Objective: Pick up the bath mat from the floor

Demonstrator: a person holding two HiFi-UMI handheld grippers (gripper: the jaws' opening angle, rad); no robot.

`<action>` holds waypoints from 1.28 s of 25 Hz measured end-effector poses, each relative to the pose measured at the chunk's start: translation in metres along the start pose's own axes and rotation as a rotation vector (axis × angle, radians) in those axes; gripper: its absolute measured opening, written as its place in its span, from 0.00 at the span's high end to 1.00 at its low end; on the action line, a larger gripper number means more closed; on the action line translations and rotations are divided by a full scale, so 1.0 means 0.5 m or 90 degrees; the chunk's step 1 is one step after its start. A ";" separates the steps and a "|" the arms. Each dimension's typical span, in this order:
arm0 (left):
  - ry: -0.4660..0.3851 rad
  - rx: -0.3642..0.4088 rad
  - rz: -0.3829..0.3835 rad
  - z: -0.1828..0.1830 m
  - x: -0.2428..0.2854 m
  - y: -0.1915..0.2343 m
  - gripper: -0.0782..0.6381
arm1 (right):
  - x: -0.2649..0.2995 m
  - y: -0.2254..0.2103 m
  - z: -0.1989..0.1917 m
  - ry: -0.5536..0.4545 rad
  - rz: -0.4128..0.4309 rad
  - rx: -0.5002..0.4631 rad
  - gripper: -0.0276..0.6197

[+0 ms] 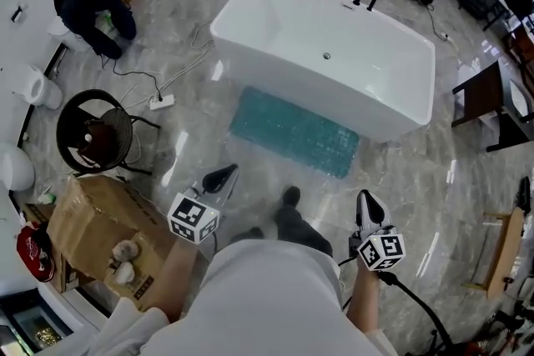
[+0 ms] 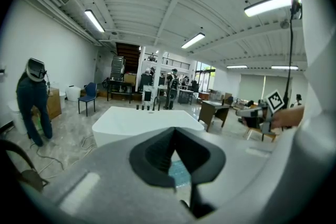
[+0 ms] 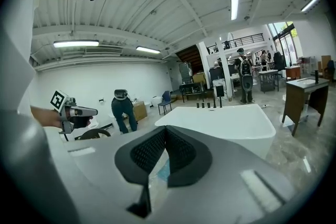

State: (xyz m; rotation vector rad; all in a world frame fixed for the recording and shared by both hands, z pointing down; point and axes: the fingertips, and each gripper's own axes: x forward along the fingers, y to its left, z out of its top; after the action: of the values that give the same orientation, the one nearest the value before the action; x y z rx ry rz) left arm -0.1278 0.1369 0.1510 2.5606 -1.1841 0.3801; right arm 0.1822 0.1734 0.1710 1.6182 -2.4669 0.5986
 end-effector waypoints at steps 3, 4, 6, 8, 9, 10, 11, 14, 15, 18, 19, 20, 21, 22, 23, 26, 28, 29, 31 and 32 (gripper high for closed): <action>0.002 -0.004 0.008 0.005 0.017 0.007 0.89 | 0.024 -0.016 0.003 0.010 0.012 -0.003 0.95; 0.002 -0.005 0.010 0.008 0.023 0.008 0.89 | 0.032 -0.020 0.006 0.013 0.018 -0.008 0.95; -0.004 -0.007 0.009 0.019 0.036 0.006 0.89 | 0.048 -0.030 0.013 0.020 0.031 -0.018 0.95; -0.016 -0.016 0.009 0.031 0.047 0.006 0.89 | 0.064 -0.039 0.018 0.029 0.047 -0.028 0.95; -0.022 -0.021 0.011 0.035 0.051 0.007 0.89 | 0.072 -0.041 0.020 0.034 0.055 -0.032 0.95; -0.025 -0.024 0.014 0.038 0.052 0.010 0.89 | 0.080 -0.039 0.021 0.039 0.064 -0.036 0.95; -0.026 -0.026 0.018 0.039 0.052 0.014 0.89 | 0.087 -0.036 0.020 0.043 0.071 -0.039 0.95; -0.016 -0.026 0.027 0.040 0.059 0.019 0.89 | 0.105 -0.034 0.018 0.055 0.092 -0.045 0.95; -0.013 -0.025 0.029 0.041 0.066 0.018 0.89 | 0.111 -0.041 0.018 0.059 0.098 -0.046 0.95; -0.002 -0.025 0.038 0.042 0.085 0.017 0.89 | 0.125 -0.064 0.014 0.068 0.107 -0.045 0.95; 0.002 -0.026 0.040 0.042 0.088 0.019 0.89 | 0.129 -0.068 0.013 0.070 0.107 -0.044 0.95; 0.006 -0.028 0.042 0.041 0.090 0.020 0.89 | 0.133 -0.070 0.013 0.072 0.107 -0.044 0.95; 0.011 -0.029 0.042 0.039 0.091 0.023 0.89 | 0.136 -0.070 0.013 0.073 0.107 -0.043 0.95; 0.017 -0.029 0.042 0.037 0.093 0.026 0.89 | 0.139 -0.069 0.013 0.074 0.106 -0.043 0.95; 0.021 -0.029 0.043 0.035 0.094 0.030 0.89 | 0.142 -0.068 0.013 0.076 0.105 -0.043 0.95; 0.031 -0.027 0.049 0.033 0.099 0.046 0.89 | 0.147 -0.062 0.006 0.082 0.104 -0.040 0.95; 0.035 -0.024 0.047 0.033 0.102 0.056 0.89 | 0.147 -0.058 -0.002 0.087 0.100 -0.039 0.95; 0.034 -0.021 0.043 0.035 0.103 0.060 0.89 | 0.146 -0.056 -0.007 0.091 0.094 -0.039 0.95; 0.028 -0.016 0.030 0.039 0.101 0.072 0.89 | 0.143 -0.051 -0.016 0.098 0.073 -0.039 0.95; 0.022 -0.015 0.022 0.042 0.099 0.079 0.89 | 0.141 -0.049 -0.021 0.100 0.061 -0.038 0.95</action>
State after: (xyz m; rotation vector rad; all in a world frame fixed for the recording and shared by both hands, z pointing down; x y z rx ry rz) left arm -0.1251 0.0705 0.1554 2.5061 -1.2157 0.4147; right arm 0.1740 0.1090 0.2094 1.3823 -2.4329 0.6329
